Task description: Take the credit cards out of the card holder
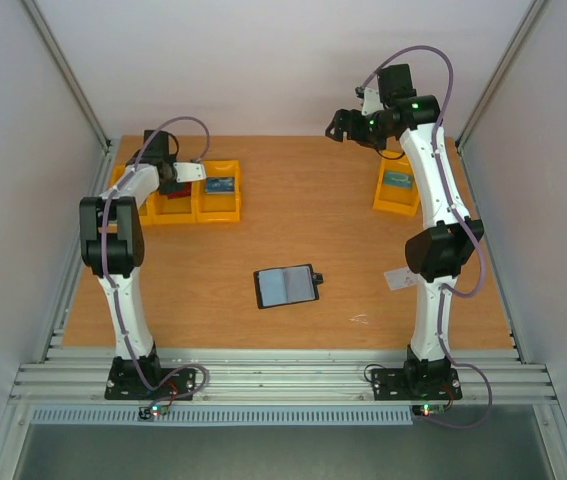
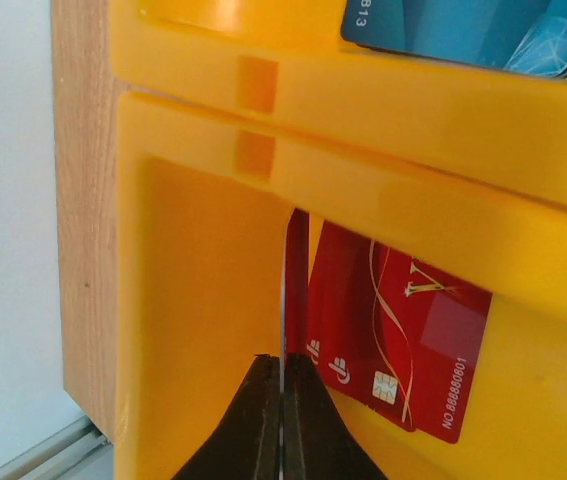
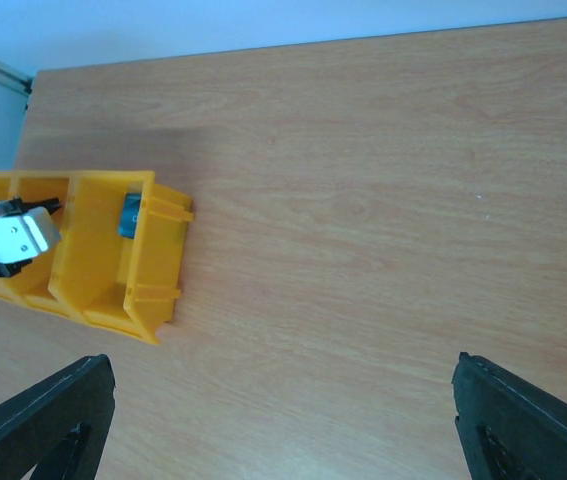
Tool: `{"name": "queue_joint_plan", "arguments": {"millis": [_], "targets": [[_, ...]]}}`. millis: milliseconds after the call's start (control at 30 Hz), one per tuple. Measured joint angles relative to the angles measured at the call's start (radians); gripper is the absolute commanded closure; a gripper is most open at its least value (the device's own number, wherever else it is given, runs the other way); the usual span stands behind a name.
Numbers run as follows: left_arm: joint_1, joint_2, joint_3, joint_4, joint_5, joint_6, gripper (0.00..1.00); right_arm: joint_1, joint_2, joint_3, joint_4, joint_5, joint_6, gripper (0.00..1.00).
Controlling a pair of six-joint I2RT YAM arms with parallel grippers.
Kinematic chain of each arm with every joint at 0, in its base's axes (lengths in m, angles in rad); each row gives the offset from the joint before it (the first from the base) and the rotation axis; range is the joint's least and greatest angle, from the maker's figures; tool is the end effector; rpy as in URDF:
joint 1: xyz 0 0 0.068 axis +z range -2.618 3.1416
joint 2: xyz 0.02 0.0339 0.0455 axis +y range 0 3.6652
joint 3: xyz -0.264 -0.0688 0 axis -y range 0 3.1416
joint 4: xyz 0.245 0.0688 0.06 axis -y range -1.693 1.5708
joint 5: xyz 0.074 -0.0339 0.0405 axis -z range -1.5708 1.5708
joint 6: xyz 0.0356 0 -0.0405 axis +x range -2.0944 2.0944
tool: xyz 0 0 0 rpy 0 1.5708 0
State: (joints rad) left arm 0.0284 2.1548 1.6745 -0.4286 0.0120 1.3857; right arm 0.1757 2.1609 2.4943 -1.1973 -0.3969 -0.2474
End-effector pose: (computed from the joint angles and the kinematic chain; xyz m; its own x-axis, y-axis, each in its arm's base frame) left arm 0.4777 0.0131 0.1873 -0.1658 0.9785 -0.1224 0.7712 0.2060 0.6024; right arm 0.4389 0.0919 0.3885 -0.6259 -0.3405 -0.7017 -0.5793 0.8053 0.1259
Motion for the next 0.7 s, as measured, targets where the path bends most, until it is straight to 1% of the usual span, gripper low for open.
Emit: {"name": "queue_joint_plan", "arguments": {"millis": [100,133,167,267,300,333,600,700], "targets": [[-0.002,0.016,0.0,0.018,-0.006,0.024,0.99,0.0,0.0,0.0,0.0,0.0,0.0,0.07],[-0.003,0.02,0.0,0.026,-0.008,0.032,0.96,0.0,0.0,0.0,0.0,0.0,0.0,0.07],[-0.003,0.025,0.0,0.032,-0.009,0.039,0.89,0.0,0.0,0.0,0.0,0.0,0.0,0.07],[-0.003,0.028,-0.003,0.037,-0.01,0.06,0.62,0.0,0.0,0.0,-0.002,0.0,0.0,0.07],[-0.002,0.028,-0.007,0.04,-0.008,0.066,0.56,0.0,0.0,0.0,-0.002,0.0,-0.001,0.07],[-0.002,0.028,-0.011,0.043,-0.005,0.072,0.52,0.0,0.0,0.0,-0.002,0.0,-0.001,0.07],[0.0,0.018,-0.045,0.05,0.02,0.072,0.28,0.0,0.0,0.0,-0.009,-0.003,-0.006,0.07],[0.0,-0.017,-0.072,0.055,0.044,0.06,0.22,0.0,-0.002,-0.002,-0.018,-0.003,-0.013,0.08]]}}
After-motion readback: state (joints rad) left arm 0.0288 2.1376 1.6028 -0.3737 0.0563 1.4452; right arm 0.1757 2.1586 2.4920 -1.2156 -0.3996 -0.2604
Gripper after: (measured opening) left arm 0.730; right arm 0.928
